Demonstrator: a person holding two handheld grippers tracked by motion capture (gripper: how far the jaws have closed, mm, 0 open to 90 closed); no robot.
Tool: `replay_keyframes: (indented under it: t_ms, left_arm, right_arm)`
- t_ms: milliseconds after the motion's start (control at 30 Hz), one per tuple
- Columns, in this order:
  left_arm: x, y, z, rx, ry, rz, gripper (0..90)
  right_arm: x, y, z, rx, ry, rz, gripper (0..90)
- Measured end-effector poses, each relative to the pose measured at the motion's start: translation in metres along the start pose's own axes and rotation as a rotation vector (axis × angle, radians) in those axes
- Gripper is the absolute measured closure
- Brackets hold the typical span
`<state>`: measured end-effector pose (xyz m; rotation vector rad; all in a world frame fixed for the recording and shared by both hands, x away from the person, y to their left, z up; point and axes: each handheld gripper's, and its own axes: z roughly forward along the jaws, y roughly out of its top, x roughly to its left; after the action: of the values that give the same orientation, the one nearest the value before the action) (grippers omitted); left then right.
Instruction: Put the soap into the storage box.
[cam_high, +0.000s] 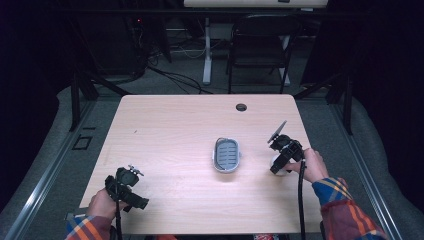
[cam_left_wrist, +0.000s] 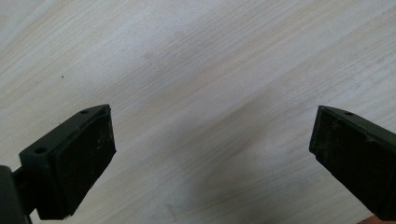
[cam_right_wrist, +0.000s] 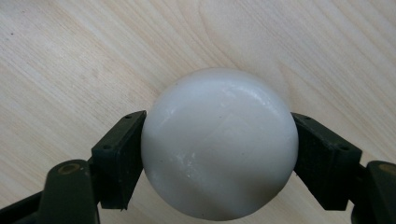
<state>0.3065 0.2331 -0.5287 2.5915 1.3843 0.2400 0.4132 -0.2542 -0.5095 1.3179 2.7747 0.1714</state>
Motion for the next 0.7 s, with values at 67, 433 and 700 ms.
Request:
replay_keyframes:
  t_ms: [67,433,700]
  left_arm:
    - [0.0,0.0,0.0,0.0,0.001,0.0,0.0]
    - [0.0,0.0,0.0,0.001,-0.001,-0.001,0.0]
    - [0.0,0.0,0.0,0.001,-0.002,-0.001,0.0]
  right_arm:
    - [0.002,0.002,0.0,-0.009,0.0,0.0,24.1]
    - [0.009,0.014,-0.001,0.001,0.0,-0.041,24.1]
    - [0.016,0.024,-0.002,0.005,0.005,-0.066,24.1]
